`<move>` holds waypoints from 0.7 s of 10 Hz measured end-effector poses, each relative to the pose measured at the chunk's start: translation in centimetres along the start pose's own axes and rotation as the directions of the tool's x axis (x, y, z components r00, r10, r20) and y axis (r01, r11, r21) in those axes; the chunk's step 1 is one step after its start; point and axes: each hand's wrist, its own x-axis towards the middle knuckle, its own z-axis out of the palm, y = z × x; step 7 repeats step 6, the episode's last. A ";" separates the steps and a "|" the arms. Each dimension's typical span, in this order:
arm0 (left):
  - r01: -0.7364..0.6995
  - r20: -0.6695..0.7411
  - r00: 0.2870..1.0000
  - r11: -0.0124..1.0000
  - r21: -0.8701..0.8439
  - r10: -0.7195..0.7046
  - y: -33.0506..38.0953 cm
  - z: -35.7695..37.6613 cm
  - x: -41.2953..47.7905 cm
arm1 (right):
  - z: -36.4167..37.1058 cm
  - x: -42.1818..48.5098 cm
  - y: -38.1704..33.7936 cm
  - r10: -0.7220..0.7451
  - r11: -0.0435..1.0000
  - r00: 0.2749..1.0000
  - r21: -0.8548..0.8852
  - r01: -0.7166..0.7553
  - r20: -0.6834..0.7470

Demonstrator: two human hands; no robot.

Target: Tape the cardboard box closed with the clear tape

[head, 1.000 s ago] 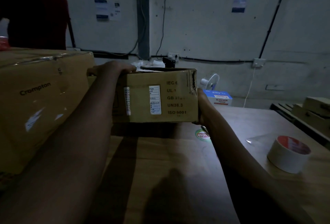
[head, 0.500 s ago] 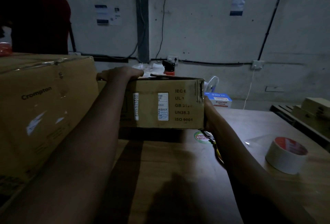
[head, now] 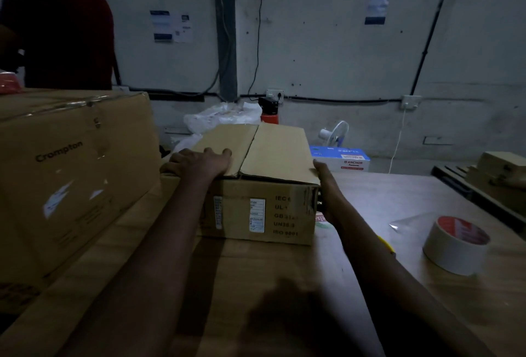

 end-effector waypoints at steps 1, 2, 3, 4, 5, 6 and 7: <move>-0.022 0.041 0.999 1.000 -0.010 0.023 0.6 -0.7 -1.9 | 1.0 0.6 -0.6 0.014 0.999 0.997 0.035 -0.016 0.080; -0.051 0.029 0.998 0.998 0.035 0.050 0.0 -0.8 -2.7 | 3.5 0.2 -0.7 -0.006 0.999 0.992 -0.047 0.012 0.126; -0.048 0.031 0.998 0.997 0.058 0.047 -1.1 -1.2 -2.6 | 5.5 0.1 -0.5 -0.003 0.997 0.983 -0.074 0.017 0.185; -0.033 0.019 0.999 0.996 0.081 0.031 -1.8 -1.7 -2.7 | 8.0 -0.4 -0.1 -0.069 0.985 0.972 -0.140 0.102 0.223; -0.060 0.003 0.998 0.991 0.119 0.060 -0.3 -1.7 -2.6 | 7.9 0.5 0.6 -0.207 0.907 0.958 -0.329 0.264 0.199; -0.150 -0.032 0.987 0.978 0.145 0.156 4.0 -1.4 -1.9 | 4.6 3.5 1.0 -0.503 0.455 0.855 -0.803 0.386 0.126; -0.150 -0.032 0.987 0.978 0.145 0.156 4.0 -1.4 -1.9 | 4.6 3.5 1.0 -0.503 0.455 0.855 -0.803 0.386 0.126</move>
